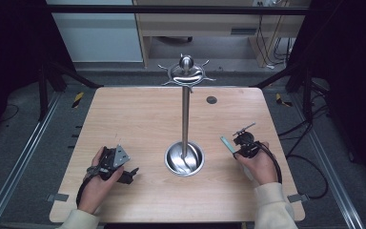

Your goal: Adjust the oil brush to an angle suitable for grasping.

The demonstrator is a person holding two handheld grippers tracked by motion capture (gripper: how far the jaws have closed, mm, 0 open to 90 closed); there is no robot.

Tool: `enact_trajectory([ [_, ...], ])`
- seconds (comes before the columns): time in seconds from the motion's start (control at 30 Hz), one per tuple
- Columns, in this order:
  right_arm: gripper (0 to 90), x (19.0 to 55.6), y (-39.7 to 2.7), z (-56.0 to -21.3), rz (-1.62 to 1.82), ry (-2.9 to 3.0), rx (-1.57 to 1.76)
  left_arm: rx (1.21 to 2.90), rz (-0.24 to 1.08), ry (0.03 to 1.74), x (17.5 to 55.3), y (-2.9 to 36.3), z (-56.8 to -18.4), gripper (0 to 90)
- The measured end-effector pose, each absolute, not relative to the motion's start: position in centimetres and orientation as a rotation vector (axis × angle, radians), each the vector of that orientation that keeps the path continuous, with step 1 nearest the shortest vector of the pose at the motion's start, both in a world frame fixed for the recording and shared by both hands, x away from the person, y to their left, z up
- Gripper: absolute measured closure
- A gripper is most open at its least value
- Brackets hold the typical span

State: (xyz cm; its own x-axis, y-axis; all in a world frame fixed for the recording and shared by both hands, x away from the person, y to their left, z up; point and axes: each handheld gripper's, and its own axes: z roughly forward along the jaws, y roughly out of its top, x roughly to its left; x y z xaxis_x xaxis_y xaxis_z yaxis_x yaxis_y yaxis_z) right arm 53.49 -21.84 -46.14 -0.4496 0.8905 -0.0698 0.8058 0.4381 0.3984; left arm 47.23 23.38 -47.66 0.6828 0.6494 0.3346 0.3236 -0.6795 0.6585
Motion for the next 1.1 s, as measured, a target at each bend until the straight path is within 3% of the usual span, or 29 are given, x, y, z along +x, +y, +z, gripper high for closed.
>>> enact_trajectory([
  [1.1, 81.1, 54.7, -21.9, -46.8, 0.349, 2.534, 1.510, 2.339, 0.747, 0.741, 47.2, 23.2, -47.9, 3.3],
])
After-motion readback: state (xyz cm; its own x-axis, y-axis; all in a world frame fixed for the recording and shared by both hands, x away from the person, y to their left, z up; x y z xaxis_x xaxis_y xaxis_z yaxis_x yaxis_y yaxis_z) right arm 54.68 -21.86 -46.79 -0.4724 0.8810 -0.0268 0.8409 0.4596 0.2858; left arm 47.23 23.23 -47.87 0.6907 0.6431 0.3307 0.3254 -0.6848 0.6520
